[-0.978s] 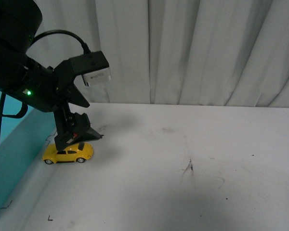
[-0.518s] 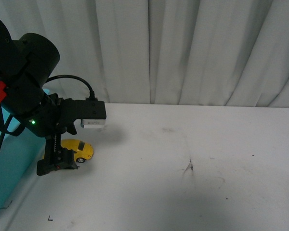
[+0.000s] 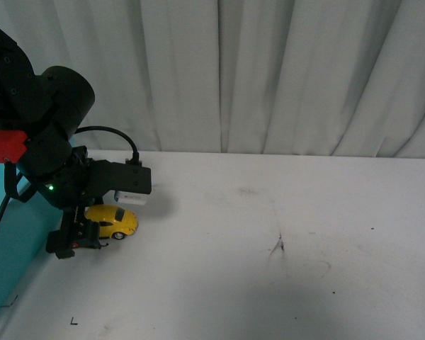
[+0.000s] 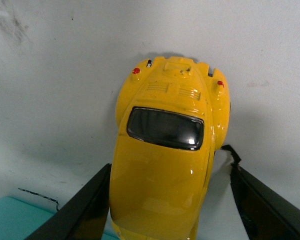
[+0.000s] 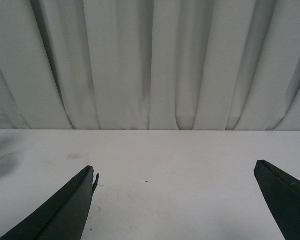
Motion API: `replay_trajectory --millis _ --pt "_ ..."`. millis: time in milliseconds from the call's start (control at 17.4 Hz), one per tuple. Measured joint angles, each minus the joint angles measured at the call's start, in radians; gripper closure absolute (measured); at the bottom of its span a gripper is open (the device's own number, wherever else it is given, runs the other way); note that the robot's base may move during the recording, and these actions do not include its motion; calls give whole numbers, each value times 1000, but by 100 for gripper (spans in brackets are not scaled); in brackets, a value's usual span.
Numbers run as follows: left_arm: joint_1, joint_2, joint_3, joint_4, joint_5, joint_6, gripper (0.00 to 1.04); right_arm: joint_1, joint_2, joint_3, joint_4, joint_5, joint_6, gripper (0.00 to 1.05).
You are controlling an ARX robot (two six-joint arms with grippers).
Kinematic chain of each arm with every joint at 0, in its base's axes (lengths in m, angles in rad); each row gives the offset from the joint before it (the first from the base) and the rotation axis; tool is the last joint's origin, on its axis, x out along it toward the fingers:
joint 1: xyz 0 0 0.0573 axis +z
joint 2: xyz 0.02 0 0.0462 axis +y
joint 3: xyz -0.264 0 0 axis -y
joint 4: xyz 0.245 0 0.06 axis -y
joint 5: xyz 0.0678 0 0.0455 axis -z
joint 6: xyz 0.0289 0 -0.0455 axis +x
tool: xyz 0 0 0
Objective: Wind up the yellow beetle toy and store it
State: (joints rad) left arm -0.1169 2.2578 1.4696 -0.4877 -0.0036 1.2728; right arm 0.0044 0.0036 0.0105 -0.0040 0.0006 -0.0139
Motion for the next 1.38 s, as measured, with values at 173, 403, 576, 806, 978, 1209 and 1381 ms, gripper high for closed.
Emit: replay_trajectory --millis 173,403,576,806,978,1209,1381 --pt "-1 5 27 -20 11 -6 61 0 0 0 0 0 0 6" --pt "-20 -143 -3 -63 334 -211 64 0 0 0 0 0 0 6" --pt "25 -307 -18 32 444 -328 64 0 0 0 0 0 0 6" --pt "178 -415 -80 138 411 -477 64 0 0 0 0 0 0 6" --pt "284 -420 -137 190 326 -578 64 0 0 0 0 0 0 6" --pt "378 -423 -212 222 212 -646 64 0 0 0 0 0 0 6" --pt "413 -413 -269 254 152 -668 64 0 0 0 0 0 0 6"
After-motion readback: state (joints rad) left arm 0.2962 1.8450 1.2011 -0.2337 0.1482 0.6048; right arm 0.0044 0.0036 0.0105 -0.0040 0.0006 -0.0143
